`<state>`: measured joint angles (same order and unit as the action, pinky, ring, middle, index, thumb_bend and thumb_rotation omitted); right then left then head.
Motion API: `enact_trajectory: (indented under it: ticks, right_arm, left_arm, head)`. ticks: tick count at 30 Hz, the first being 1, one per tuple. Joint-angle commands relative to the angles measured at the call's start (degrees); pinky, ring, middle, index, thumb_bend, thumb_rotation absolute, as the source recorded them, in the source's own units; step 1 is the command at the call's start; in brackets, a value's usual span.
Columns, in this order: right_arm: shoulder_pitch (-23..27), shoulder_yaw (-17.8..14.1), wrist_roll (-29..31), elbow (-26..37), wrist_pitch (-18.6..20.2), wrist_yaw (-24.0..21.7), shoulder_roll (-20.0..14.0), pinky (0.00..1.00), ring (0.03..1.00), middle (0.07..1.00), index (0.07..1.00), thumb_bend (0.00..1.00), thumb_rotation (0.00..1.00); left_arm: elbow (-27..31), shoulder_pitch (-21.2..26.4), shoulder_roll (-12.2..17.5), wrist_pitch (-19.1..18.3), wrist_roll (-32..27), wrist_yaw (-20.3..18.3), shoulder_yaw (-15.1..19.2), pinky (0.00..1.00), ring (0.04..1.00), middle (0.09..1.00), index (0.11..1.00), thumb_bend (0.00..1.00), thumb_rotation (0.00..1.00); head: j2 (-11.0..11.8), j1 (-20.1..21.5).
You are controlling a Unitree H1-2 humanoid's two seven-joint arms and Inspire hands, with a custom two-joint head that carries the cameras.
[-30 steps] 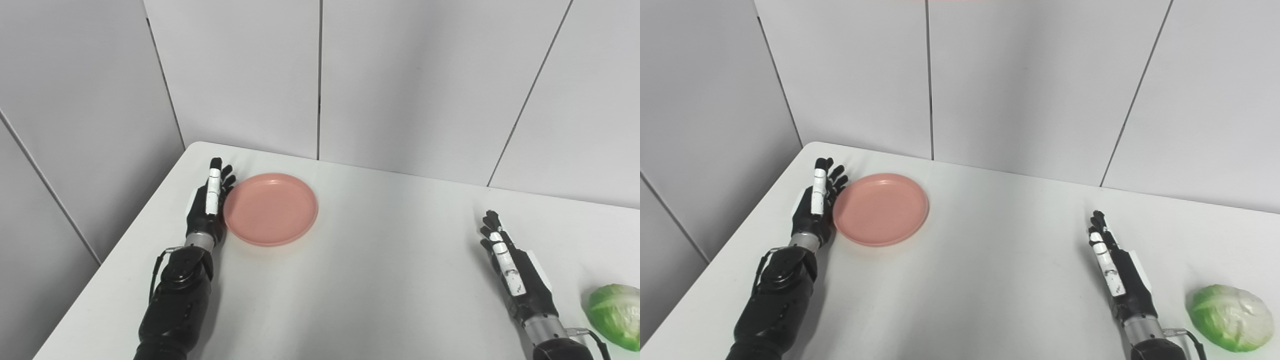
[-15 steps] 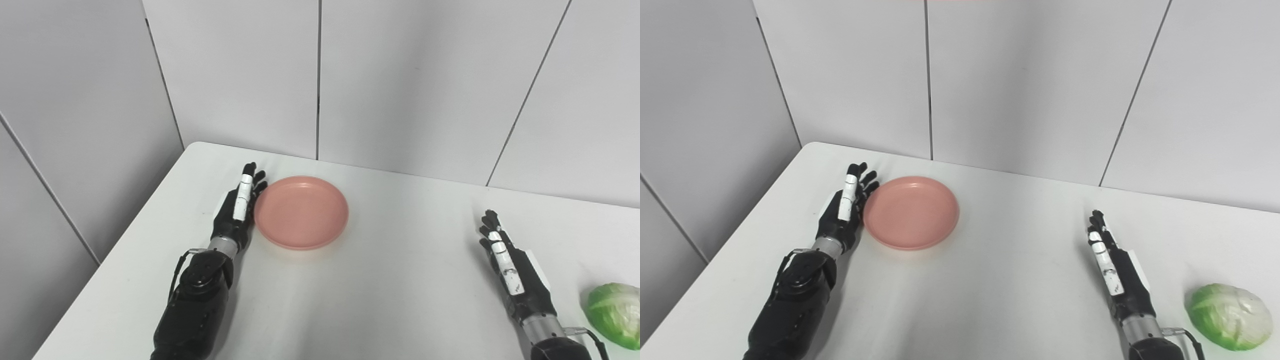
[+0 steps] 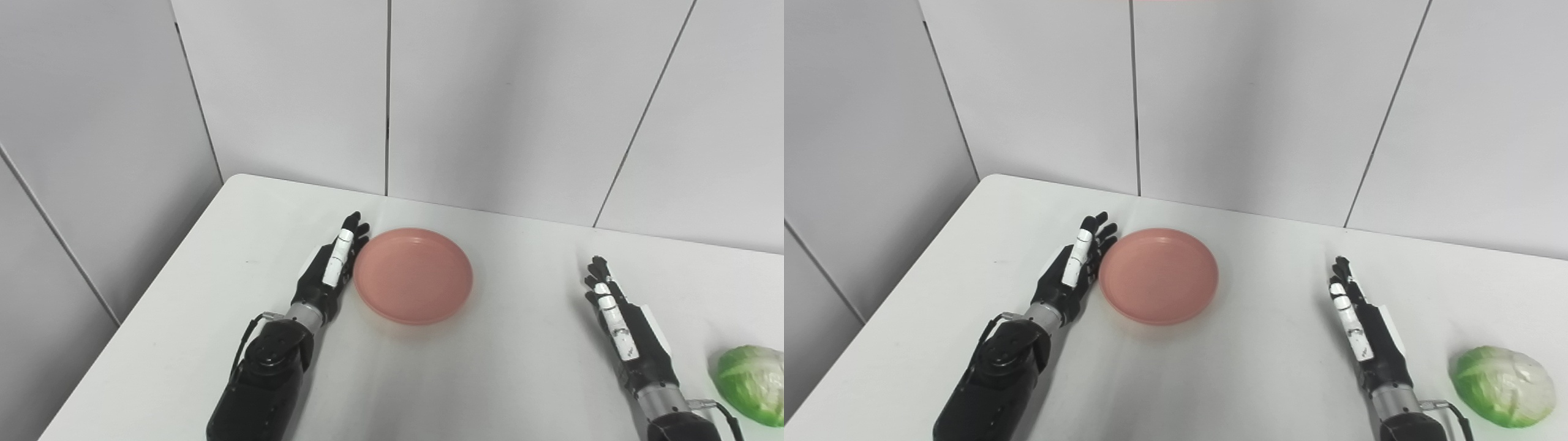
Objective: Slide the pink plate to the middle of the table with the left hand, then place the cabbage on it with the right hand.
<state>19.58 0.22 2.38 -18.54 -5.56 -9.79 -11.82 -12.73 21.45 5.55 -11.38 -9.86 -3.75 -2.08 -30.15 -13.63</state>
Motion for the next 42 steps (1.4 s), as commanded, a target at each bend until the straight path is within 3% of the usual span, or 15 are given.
enact_trajectory:
  ticks: [1,7,10,18,24,42]
  right_arm:
    - [-0.1,0.7,-0.7,0.3,1.7,-0.1,0.4,0.96,0.974,0.992,1.0,0.51,1.0]
    - [0.0,1.0,-1.2,-0.3,0.7,0.4,0.7,0.94,0.965,0.984,0.997,0.52,1.0]
    - [-0.1,1.2,-1.3,0.0,1.0,0.8,0.9,0.94,0.962,0.982,0.995,0.5,1.0]
    - [0.2,1.9,-2.2,0.3,2.2,1.5,1.2,0.93,0.959,0.98,0.992,0.52,1.0]
    - [0.1,2.3,-2.7,0.9,2.3,2.1,1.7,0.92,0.95,0.972,0.985,0.51,1.0]
    - [0.4,2.3,-2.9,0.1,2.2,3.2,2.2,0.91,0.941,0.962,0.978,0.55,1.0]
  left_arm:
    - [1.6,0.0,-1.1,-1.3,-0.7,-2.9,-1.2,1.0,0.986,0.996,1.0,0.83,1.0]
    - [1.9,-1.5,-3.9,0.1,0.0,-3.8,-2.7,1.0,0.99,0.998,1.0,0.79,1.0]
    - [2.9,-2.6,-4.9,-0.9,0.2,-4.3,-3.9,1.0,0.991,1.0,1.0,0.8,1.0]
    - [0.2,-3.8,-5.1,3.1,0.5,-6.0,-5.2,0.99,0.987,0.994,1.0,0.9,1.0]
    - [-0.4,-4.9,-4.8,5.0,-1.1,-9.4,-5.5,0.96,0.965,0.982,0.999,0.86,1.0]
    - [1.7,-6.5,-4.8,1.8,-1.3,-10.1,-5.9,1.0,1.0,0.998,1.0,0.8,1.0]
  head:
    - [-0.1,0.4]
    - [-0.4,2.0]
    - [-0.5,2.8]
    - [-1.2,5.6]
    - [-1.4,7.2]
    - [-1.4,10.8]
